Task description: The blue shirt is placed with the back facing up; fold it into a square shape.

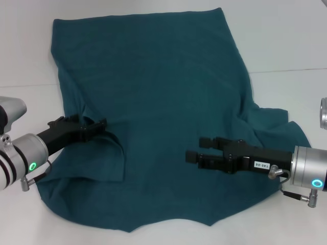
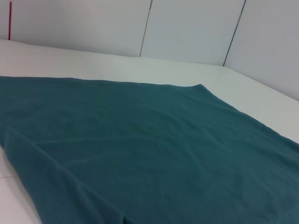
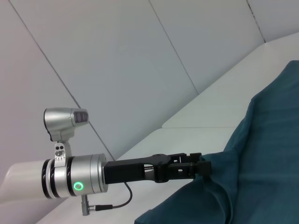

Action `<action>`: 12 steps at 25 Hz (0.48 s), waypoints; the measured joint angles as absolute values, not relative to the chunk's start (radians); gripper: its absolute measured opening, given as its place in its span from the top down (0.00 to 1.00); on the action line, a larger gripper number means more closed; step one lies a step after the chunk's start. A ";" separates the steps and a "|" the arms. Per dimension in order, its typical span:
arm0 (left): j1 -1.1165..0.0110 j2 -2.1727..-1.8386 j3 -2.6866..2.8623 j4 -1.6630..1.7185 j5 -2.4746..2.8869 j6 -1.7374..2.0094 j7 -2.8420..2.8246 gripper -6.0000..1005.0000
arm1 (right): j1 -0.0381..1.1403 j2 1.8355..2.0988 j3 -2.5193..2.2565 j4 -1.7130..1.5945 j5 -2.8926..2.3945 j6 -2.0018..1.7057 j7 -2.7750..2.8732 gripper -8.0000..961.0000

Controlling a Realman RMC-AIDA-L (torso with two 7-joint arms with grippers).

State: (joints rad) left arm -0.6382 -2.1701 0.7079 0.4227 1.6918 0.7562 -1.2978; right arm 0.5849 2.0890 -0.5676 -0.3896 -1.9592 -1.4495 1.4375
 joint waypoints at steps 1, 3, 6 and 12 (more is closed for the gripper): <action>-0.639 -2.171 0.708 0.422 1.692 0.756 -1.297 0.10 | 0.585 2.089 -0.568 -0.389 -1.957 -1.449 1.437 0.05; -0.640 -2.171 0.708 0.422 1.692 0.756 -1.297 0.10 | 0.585 2.089 -0.568 -0.388 -1.951 -1.449 1.437 0.05; -0.640 -2.171 0.707 0.417 1.692 0.755 -1.301 0.10 | 0.584 2.089 -0.568 -0.388 -1.950 -1.449 1.437 0.05; -0.648 -2.171 0.707 0.405 1.692 0.755 -1.303 0.10 | 0.584 2.089 -0.569 -0.389 -1.949 -1.442 1.437 0.05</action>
